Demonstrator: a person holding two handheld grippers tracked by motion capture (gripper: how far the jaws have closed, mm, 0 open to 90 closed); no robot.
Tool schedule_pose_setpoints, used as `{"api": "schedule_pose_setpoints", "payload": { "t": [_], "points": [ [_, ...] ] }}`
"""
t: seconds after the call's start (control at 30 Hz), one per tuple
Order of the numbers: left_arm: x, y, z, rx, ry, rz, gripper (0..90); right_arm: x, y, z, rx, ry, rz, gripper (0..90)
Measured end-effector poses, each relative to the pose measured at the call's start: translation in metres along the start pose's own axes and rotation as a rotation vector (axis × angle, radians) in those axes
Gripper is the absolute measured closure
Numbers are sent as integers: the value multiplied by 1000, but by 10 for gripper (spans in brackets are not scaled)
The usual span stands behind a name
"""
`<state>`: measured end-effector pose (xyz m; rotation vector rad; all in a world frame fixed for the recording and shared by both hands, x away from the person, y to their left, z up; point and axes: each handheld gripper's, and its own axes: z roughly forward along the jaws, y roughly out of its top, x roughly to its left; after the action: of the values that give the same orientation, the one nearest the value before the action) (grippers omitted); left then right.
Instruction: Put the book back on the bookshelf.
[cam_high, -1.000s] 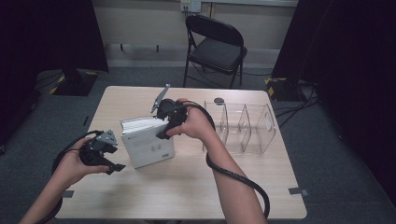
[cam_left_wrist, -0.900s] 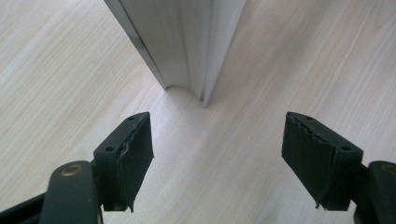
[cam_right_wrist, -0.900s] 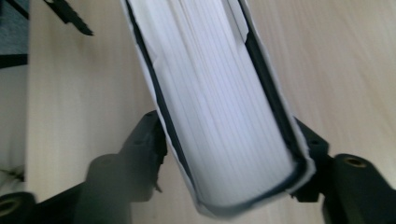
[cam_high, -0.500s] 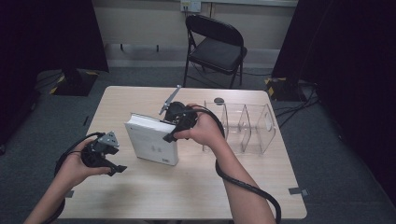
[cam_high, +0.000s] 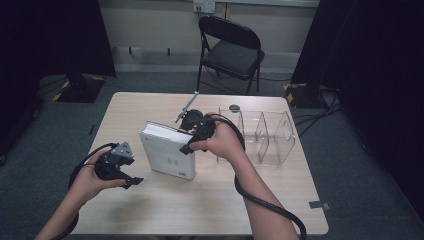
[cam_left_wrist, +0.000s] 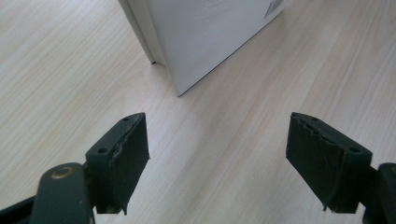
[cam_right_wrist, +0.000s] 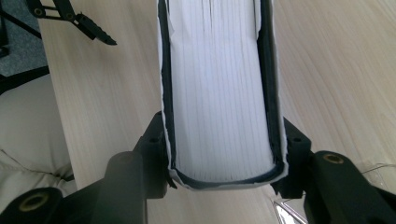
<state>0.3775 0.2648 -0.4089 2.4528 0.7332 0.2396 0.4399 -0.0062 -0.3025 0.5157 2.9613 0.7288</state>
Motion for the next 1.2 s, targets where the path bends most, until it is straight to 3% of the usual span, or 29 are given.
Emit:
{"api": "schedule_pose_setpoints", "payload": {
  "t": [0.23,0.57,0.6,0.73,0.93,1.2],
  "points": [
    [-3,-5,15,-35,-7,5,167,0,9,7,0,-5,18,425],
    [-4,-12,26,-54,-14,-13,167,2,19,11,1,2,23,431],
    [-4,-13,29,-60,-10,-13,167,3,20,11,7,3,44,434],
    [-6,-15,37,-67,-23,-22,167,3,21,13,8,-6,35,454],
    [-9,-17,47,-58,-30,-1,168,2,20,13,1,-2,42,462],
    [-12,-20,61,-90,-29,8,169,6,20,11,13,-35,32,516]
  ]
}}
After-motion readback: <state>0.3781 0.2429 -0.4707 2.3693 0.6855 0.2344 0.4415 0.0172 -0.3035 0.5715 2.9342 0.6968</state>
